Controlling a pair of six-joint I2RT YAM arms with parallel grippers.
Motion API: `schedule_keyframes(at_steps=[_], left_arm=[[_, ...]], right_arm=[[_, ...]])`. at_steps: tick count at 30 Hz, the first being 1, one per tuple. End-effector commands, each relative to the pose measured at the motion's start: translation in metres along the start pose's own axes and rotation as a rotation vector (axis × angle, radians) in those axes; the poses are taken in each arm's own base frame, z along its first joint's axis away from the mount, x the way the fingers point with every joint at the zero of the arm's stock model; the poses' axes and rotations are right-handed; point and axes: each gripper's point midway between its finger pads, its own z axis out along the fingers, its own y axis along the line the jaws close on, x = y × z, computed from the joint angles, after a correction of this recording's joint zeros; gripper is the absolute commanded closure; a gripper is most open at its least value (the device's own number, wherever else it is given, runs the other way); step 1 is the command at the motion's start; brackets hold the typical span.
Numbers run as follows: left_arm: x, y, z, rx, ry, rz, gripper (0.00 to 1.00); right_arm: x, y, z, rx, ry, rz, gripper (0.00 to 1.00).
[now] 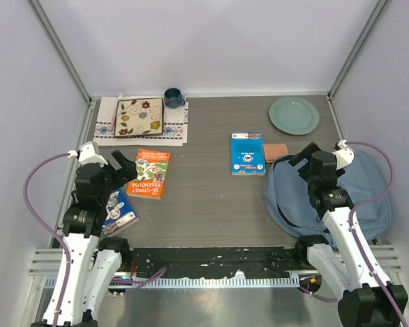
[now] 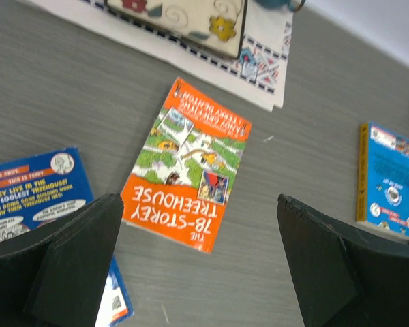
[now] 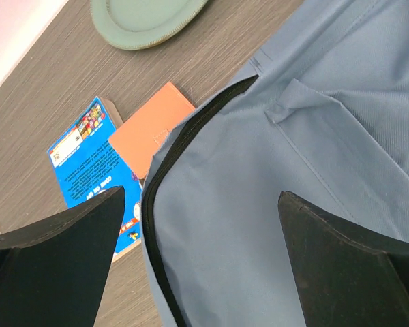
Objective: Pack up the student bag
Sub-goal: Pick up the student bag at the center of the board.
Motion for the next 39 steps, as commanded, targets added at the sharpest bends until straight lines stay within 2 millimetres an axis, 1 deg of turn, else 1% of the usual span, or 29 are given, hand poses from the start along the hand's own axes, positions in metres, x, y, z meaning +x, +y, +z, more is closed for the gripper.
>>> schedule_keyframes(at_steps=[1,2,3,4,7,9,10,13,14,15,17,21,24,26,28,29,31,32,33,35,36,37,38,39], left_arm=[[0.015,-0.004,-0.008,0.026,0.107,0.029,0.00],[0.020,-0.004,-0.006,0.030,0.116,0.025,0.01],[0.019,-0.007,-0.006,0.047,0.108,0.020,0.00],[0.021,-0.009,-0.006,0.061,0.115,0.022,0.00],[0.020,-0.009,-0.009,0.062,0.113,0.027,0.00],[0.019,-0.009,-0.010,0.066,0.105,0.027,0.00],[0.019,-0.009,-0.011,0.068,0.101,0.025,0.00],[0.019,-0.009,-0.011,0.070,0.098,0.025,0.00],[0.019,-0.009,-0.010,0.070,0.098,0.023,0.00],[0.021,-0.016,-0.011,0.107,0.112,0.022,0.00],[0.021,-0.020,-0.010,0.129,0.117,0.021,0.00],[0.029,-0.028,-0.007,0.175,0.161,0.021,0.00],[0.034,-0.035,-0.003,0.211,0.194,0.019,0.00],[0.036,-0.041,-0.001,0.243,0.212,0.016,0.01],[0.040,-0.046,0.002,0.262,0.239,0.012,0.00],[0.042,-0.053,0.000,0.307,0.257,0.013,0.01],[0.048,-0.061,0.001,0.353,0.297,0.019,0.00],[0.049,-0.070,-0.001,0.407,0.314,0.016,0.00],[0.053,-0.074,-0.001,0.425,0.330,0.018,0.00],[0.056,-0.083,0.001,0.435,0.348,0.022,0.00],[0.064,-0.094,-0.003,0.460,0.367,0.049,0.01],[0.067,-0.100,-0.004,0.460,0.369,0.064,0.01],[0.070,-0.106,-0.005,0.459,0.367,0.081,0.00],[0.076,-0.112,-0.006,0.440,0.354,0.119,0.00]], right_arm=[[-0.004,-0.001,-0.010,0.043,0.012,0.133,0.00],[-0.004,-0.003,-0.012,0.046,0.006,0.159,0.00],[-0.004,-0.006,-0.013,0.061,-0.004,0.208,0.00],[0.000,-0.008,-0.013,0.062,-0.002,0.222,0.00],[-0.010,-0.001,-0.019,0.014,-0.042,0.255,0.00],[-0.014,0.002,-0.021,0.006,-0.042,0.239,0.00],[-0.020,0.007,-0.023,-0.008,-0.042,0.231,0.00],[-0.016,0.008,-0.022,0.015,0.004,0.190,0.00],[-0.014,0.005,-0.022,0.028,0.011,0.188,0.00],[-0.012,0.003,-0.022,0.042,0.018,0.191,0.00],[-0.007,-0.005,-0.023,0.075,0.021,0.216,0.00],[-0.006,-0.014,-0.033,0.113,0.034,0.227,0.00],[-0.001,-0.028,-0.040,0.174,0.056,0.207,0.00],[0.006,-0.041,-0.048,0.232,0.079,0.191,0.00],[0.005,-0.051,-0.052,0.268,0.074,0.159,0.00],[0.002,-0.054,-0.055,0.272,0.059,0.151,0.00],[-0.001,-0.058,-0.056,0.283,0.039,0.133,0.00],[-0.002,-0.058,-0.056,0.280,0.030,0.133,0.00],[-0.002,-0.057,-0.055,0.271,0.030,0.125,0.00],[-0.002,-0.045,-0.048,0.211,0.033,0.116,0.00],[0.001,-0.036,-0.044,0.168,0.056,0.097,0.00],[0.004,-0.015,-0.040,0.061,0.084,0.071,0.01],[0.007,-0.006,-0.038,0.014,0.106,0.068,0.02],[0.006,0.006,-0.035,-0.037,0.106,0.073,0.04]])
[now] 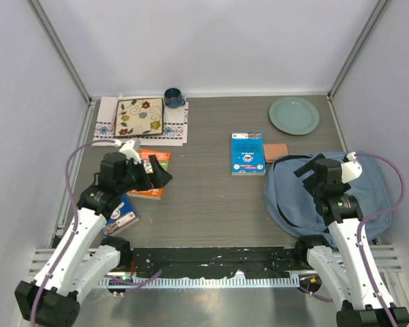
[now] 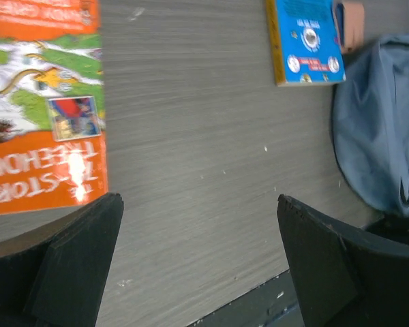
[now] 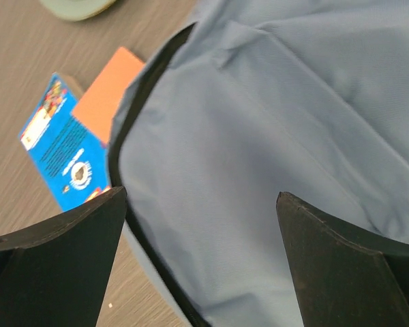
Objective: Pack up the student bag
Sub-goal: Pick up the student bag at the center of the board.
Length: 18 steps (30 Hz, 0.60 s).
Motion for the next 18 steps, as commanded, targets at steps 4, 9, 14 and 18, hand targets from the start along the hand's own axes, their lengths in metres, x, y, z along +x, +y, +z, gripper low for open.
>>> schedule_keyframes(at_steps=[4,9,14,18], left_arm=[[0.002,-0.073,0.019,0.119,-0.027,0.086,0.00],[0.027,-0.133,0.064,0.141,0.029,0.194,0.00],[0.028,-0.186,0.107,0.128,0.051,0.249,0.00],[0.036,-0.232,0.138,0.179,0.064,0.266,0.00]], right_arm=[[-0.002,0.050,0.007,-0.236,0.000,-0.018,0.05],[-0.027,0.039,0.004,-0.156,-0.105,0.003,0.05],[-0.049,0.026,-0.004,-0.059,-0.171,0.002,0.02],[-0.055,0.012,-0.009,0.000,-0.202,0.001,0.02]])
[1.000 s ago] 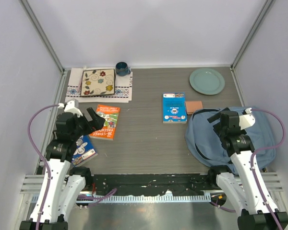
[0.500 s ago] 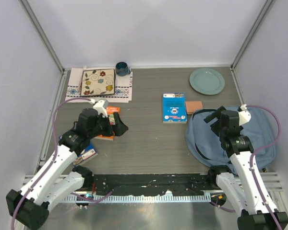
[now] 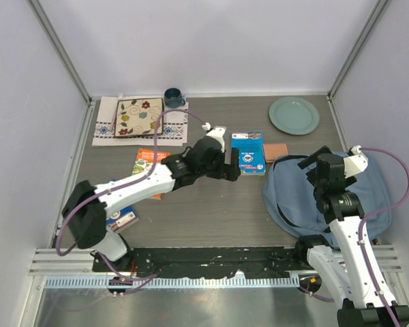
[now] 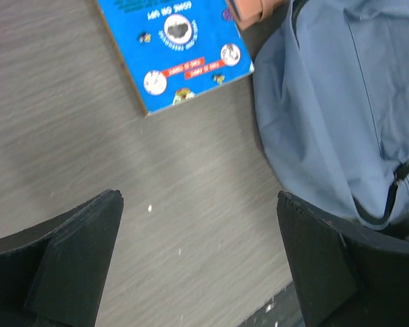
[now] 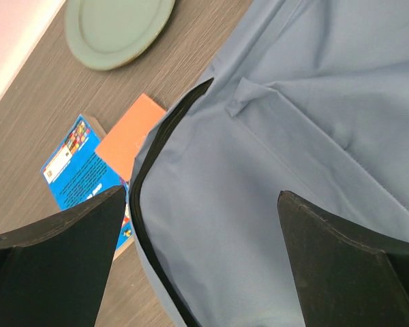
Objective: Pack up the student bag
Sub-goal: Pick up the student bag at the center of the board.
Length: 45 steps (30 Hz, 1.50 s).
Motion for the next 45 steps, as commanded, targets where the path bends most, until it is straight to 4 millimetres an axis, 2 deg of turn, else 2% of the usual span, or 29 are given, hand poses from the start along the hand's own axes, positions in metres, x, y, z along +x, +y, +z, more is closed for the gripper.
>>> schedule_keyframes(at_steps=[1,2,3,4,6,8,10,11,12,14,16,20,25,28,29,31,32,34,36,37,38,39,43,45], left_arm=[[-0.026,-0.038,0.036,0.028,-0.073,0.009,0.00],[-0.022,-0.048,0.042,0.044,-0.058,0.019,0.01],[-0.031,-0.061,0.046,0.068,-0.070,0.017,0.02],[-0.018,-0.061,0.064,0.059,-0.031,0.022,0.02],[-0.018,-0.078,0.074,0.098,-0.017,0.012,0.02],[-0.003,-0.083,0.093,0.107,0.024,0.014,0.02],[-0.005,-0.096,0.100,0.137,0.030,0.019,0.03],[0.008,-0.098,0.110,0.135,0.057,0.029,0.03],[0.005,-0.105,0.112,0.151,0.052,0.033,0.03],[0.017,-0.110,0.123,0.161,0.080,0.040,0.04],[0.019,-0.116,0.127,0.177,0.090,0.038,0.04],[0.032,-0.115,0.143,0.163,0.122,0.022,0.05],[0.047,-0.119,0.159,0.165,0.151,0.008,0.12],[0.054,-0.123,0.162,0.186,0.176,0.007,0.24],[0.054,-0.124,0.162,0.192,0.178,0.006,0.36],[0.056,-0.123,0.164,0.189,0.183,0.007,0.47],[0.057,-0.122,0.164,0.188,0.187,0.007,0.56],[0.058,-0.121,0.164,0.188,0.189,0.005,0.62],[0.060,-0.122,0.164,0.192,0.194,0.006,0.80],[0.059,-0.123,0.164,0.194,0.191,0.007,0.86],[0.057,-0.124,0.163,0.196,0.189,0.007,0.97],[0.056,-0.124,0.162,0.200,0.186,0.008,1.00],[0.041,-0.139,0.149,0.252,0.154,0.021,1.00],[0.022,-0.152,0.135,0.284,0.106,0.044,1.00]], right_arm=[[-0.027,-0.012,-0.011,0.068,-0.101,0.009,0.02],[-0.027,-0.013,-0.012,0.071,-0.105,0.009,0.02],[-0.029,-0.016,-0.015,0.072,-0.112,0.019,0.02],[-0.031,-0.018,-0.017,0.082,-0.125,0.027,0.02],[-0.036,-0.022,-0.022,0.092,-0.145,0.040,0.02],[-0.041,-0.026,-0.025,0.107,-0.170,0.044,0.02],[-0.046,-0.027,-0.029,0.105,-0.186,0.046,0.02],[-0.047,-0.028,-0.029,0.112,-0.192,0.044,0.02],[-0.048,-0.027,-0.030,0.111,-0.194,0.042,0.02],[-0.049,-0.028,-0.030,0.118,-0.191,0.031,0.02],[-0.051,-0.027,-0.030,0.119,-0.190,0.028,0.02],[-0.052,-0.024,-0.032,0.110,-0.191,0.035,0.02],[-0.058,-0.023,-0.036,0.097,-0.207,0.041,0.01],[-0.059,-0.022,-0.039,0.086,-0.214,0.045,0.02],[-0.059,-0.023,-0.039,0.085,-0.213,0.045,0.01],[-0.058,-0.023,-0.039,0.082,-0.211,0.043,0.02],[-0.057,-0.023,-0.038,0.081,-0.209,0.039,0.02],[-0.056,-0.022,-0.038,0.076,-0.203,0.028,0.02],[-0.055,-0.022,-0.037,0.078,-0.200,0.018,0.01],[-0.054,-0.021,-0.036,0.075,-0.196,0.016,0.02],[-0.054,-0.022,-0.035,0.077,-0.195,0.007,0.01],[-0.052,-0.021,-0.034,0.073,-0.188,0.003,0.01],[-0.049,-0.020,-0.033,0.069,-0.177,-0.001,0.02],[-0.051,-0.018,-0.034,0.062,-0.180,0.002,0.01]])
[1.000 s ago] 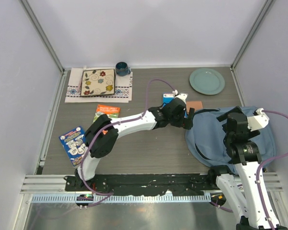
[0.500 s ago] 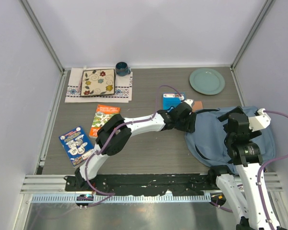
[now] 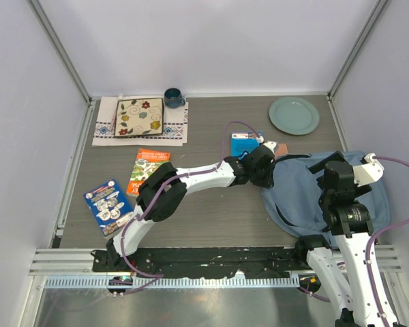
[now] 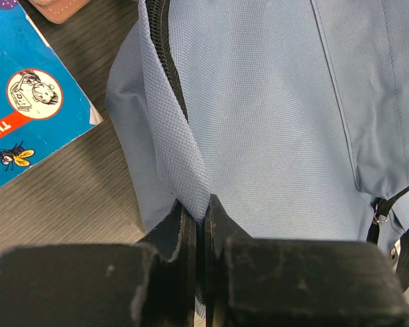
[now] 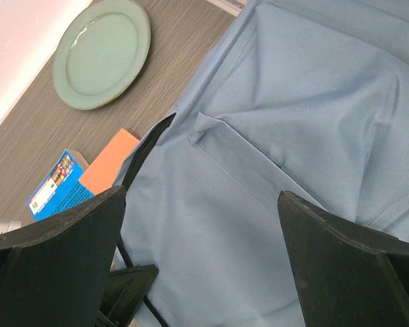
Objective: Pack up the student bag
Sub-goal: Pick up the student bag at the center of the board.
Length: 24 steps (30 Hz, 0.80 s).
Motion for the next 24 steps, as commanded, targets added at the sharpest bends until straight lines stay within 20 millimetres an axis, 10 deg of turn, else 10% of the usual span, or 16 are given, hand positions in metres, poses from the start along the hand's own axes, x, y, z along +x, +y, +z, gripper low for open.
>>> schedule_keyframes(at_steps=[1,14,24], left_arm=[[-0.051,-0.051,-0.041,0.105,-0.147,0.082,1.00],[-0.137,-0.072,-0.183,0.086,-0.572,0.116,1.00],[-0.122,0.023,-0.259,-0.173,-0.729,0.022,1.00]], right_arm=[[-0.015,0.010,-0.003,-0.029,-0.038,0.019,0.01],[-0.043,0.014,-0.026,-0.105,-0.113,0.067,0.02],[-0.031,0.045,-0.028,-0.255,-0.037,0.014,0.02]])
